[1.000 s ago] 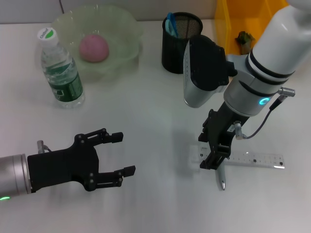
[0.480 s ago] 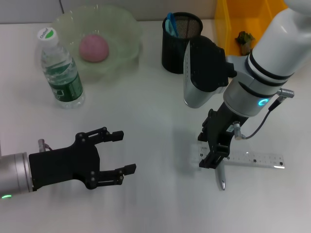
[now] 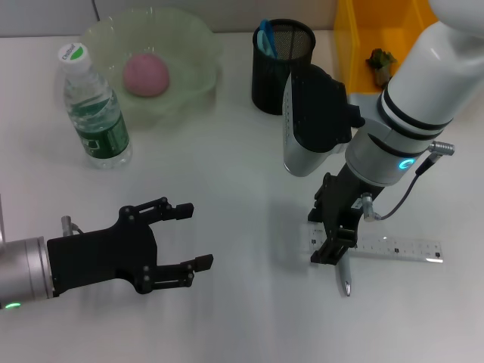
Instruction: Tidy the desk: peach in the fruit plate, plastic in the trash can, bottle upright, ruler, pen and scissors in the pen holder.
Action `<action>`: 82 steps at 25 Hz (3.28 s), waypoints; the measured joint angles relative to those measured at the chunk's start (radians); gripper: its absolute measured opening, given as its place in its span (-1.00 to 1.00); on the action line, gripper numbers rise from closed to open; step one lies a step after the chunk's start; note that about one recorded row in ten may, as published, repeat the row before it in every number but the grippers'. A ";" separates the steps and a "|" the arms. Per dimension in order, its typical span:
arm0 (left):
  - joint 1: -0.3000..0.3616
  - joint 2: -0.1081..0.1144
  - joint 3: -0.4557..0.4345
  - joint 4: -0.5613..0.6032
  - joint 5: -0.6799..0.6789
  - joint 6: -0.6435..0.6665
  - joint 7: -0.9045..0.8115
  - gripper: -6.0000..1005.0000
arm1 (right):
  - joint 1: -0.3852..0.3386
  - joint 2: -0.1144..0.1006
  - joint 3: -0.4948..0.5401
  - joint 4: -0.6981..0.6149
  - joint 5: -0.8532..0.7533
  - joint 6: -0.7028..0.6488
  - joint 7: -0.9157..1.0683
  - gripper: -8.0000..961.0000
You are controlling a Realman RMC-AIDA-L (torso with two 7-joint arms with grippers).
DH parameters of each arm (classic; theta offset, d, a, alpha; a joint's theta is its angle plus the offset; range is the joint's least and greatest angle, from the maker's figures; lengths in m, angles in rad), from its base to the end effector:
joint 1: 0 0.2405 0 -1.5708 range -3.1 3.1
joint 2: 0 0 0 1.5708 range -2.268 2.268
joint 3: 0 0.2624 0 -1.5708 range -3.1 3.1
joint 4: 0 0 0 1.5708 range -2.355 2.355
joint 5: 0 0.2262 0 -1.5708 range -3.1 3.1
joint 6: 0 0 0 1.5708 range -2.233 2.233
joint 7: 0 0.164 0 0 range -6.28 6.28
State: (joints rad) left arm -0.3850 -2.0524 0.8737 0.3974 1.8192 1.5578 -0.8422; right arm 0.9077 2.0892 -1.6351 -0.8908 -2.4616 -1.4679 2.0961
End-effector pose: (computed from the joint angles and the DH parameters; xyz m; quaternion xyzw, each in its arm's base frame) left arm -0.3100 0.2781 -0.0647 -0.9523 -0.1014 -0.2565 0.1306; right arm 0.1607 0.3721 -0.1091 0.9607 -0.0427 0.2739 0.0149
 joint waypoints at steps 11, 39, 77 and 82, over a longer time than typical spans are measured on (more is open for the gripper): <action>0.000 0.000 0.000 -0.001 0.000 -0.010 0.000 0.64 | 0.001 0.000 0.000 0.000 0.001 0.000 0.001 0.41; -0.010 -0.003 -0.001 0.002 -0.002 -0.012 -0.013 0.64 | 0.000 0.000 -0.002 0.000 0.000 -0.002 -0.007 -0.19; -0.020 0.000 -0.011 0.005 -0.008 0.036 -0.039 0.63 | -0.073 -0.008 0.162 -0.150 0.100 -0.091 -0.040 -0.19; -0.022 0.000 -0.012 0.005 -0.009 0.052 -0.052 0.63 | -0.108 -0.009 0.235 -0.190 0.132 -0.114 -0.066 -0.19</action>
State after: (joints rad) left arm -0.4068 -2.0524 0.8619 0.4020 1.8104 1.6095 -0.8940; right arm 0.7993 2.0799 -1.4001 -1.0812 -2.3293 -1.5818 2.0304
